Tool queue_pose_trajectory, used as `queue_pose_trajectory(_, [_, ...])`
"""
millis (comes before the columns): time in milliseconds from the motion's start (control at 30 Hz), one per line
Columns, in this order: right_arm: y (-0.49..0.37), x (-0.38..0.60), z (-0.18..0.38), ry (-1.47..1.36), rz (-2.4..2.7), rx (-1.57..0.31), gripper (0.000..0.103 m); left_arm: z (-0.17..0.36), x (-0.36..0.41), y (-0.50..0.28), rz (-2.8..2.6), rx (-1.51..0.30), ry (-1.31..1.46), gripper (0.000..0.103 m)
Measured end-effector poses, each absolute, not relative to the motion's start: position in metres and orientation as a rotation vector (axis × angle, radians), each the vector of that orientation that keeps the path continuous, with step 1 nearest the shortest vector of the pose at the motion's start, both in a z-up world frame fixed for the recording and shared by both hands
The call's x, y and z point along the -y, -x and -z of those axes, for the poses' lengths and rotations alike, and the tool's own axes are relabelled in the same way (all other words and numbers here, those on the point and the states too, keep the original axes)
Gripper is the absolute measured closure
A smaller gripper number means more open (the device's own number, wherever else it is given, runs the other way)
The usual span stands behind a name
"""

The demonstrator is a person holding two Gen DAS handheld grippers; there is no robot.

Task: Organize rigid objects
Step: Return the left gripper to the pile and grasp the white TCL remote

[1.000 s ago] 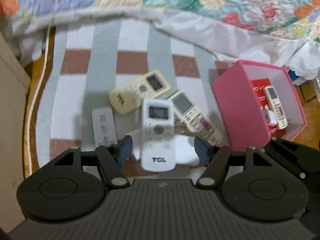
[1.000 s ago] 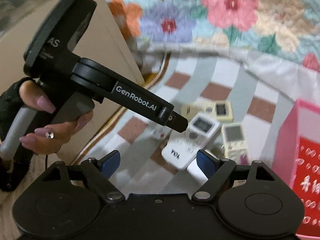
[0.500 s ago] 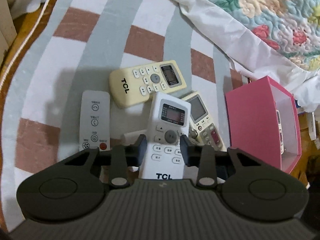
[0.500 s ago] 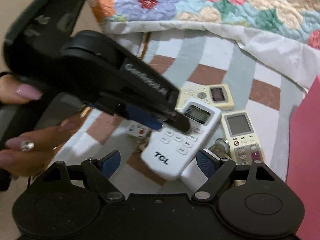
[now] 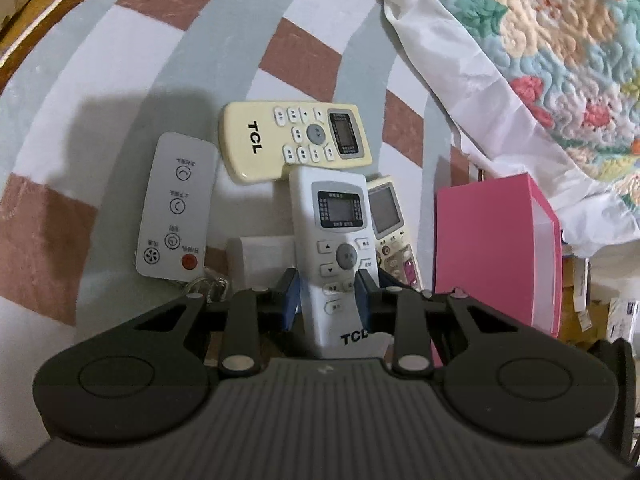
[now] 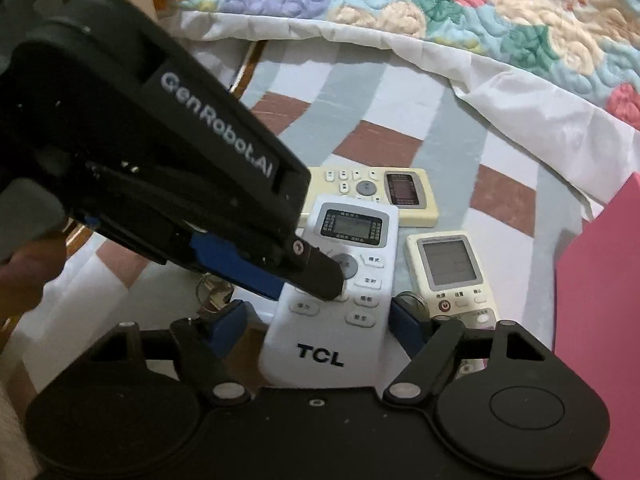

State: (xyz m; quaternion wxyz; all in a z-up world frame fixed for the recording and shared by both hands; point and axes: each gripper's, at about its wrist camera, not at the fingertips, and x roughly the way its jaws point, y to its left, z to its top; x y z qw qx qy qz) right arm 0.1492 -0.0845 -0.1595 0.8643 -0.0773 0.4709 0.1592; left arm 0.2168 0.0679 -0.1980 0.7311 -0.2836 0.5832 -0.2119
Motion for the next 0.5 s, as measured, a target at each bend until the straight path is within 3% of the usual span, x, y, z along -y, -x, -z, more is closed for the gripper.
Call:
queue_pose_trajectory(33, [-0.149,0.089,0.158,0.132,-0.331,-0.992,0.035,0.197,-0.068,-0.216,0.46,-1.272,0.618,0.073])
queue_pose_trajectory(200, [-0.146,0.1,0.16,0.098,-0.343,-0.981,0.036,0.195,-0.063,-0.213,0.478,-1.254,0.617,0.068])
queue_pose_trajectory(267, [-0.145,0.102,0.159,0.072,-0.331,-0.984,0.036,0.193,-0.058,-0.21,0.492,-1.241,0.598,0.059])
queue_pose_trajectory(500, [-0.137,0.107,0.155,0.033,-0.337,-0.963,0.037,0.184,-0.041,-0.194,0.485,-1.196,0.475,0.06])
